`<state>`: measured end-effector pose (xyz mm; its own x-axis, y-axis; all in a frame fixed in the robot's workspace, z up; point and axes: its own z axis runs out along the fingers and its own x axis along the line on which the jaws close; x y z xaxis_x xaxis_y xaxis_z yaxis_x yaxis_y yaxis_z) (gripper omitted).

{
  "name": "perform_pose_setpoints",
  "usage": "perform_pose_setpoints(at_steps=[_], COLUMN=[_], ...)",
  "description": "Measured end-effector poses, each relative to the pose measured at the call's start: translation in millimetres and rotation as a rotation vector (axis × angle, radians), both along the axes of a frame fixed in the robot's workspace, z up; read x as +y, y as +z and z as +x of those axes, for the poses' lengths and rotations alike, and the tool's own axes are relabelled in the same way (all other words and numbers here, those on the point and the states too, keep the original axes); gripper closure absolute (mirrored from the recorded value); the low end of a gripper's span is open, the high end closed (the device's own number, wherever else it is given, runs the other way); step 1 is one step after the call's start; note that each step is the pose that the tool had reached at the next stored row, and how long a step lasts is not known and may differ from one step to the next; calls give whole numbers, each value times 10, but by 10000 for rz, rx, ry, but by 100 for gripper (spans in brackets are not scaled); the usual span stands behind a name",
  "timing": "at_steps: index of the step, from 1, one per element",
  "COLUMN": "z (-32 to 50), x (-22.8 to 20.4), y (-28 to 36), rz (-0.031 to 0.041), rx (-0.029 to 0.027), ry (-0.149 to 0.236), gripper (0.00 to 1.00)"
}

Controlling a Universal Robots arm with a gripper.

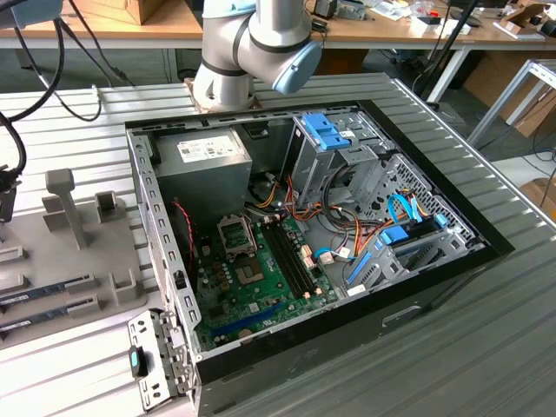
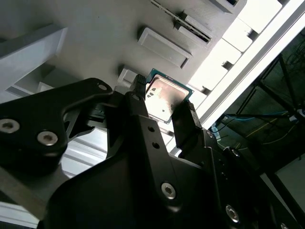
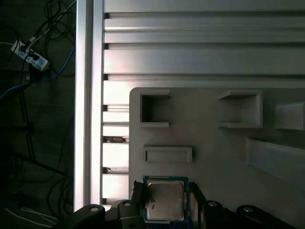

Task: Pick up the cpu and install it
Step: 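Pick up the cpu and move it towards the insertion slot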

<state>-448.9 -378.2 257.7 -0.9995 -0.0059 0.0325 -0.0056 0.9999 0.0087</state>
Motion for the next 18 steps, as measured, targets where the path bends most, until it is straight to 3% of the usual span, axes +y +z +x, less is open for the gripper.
perform_pose_setpoints(at_steps=[18], z=[0], x=[0], y=[86], rz=[-7], rx=[-1], ry=[0], gripper=[53])
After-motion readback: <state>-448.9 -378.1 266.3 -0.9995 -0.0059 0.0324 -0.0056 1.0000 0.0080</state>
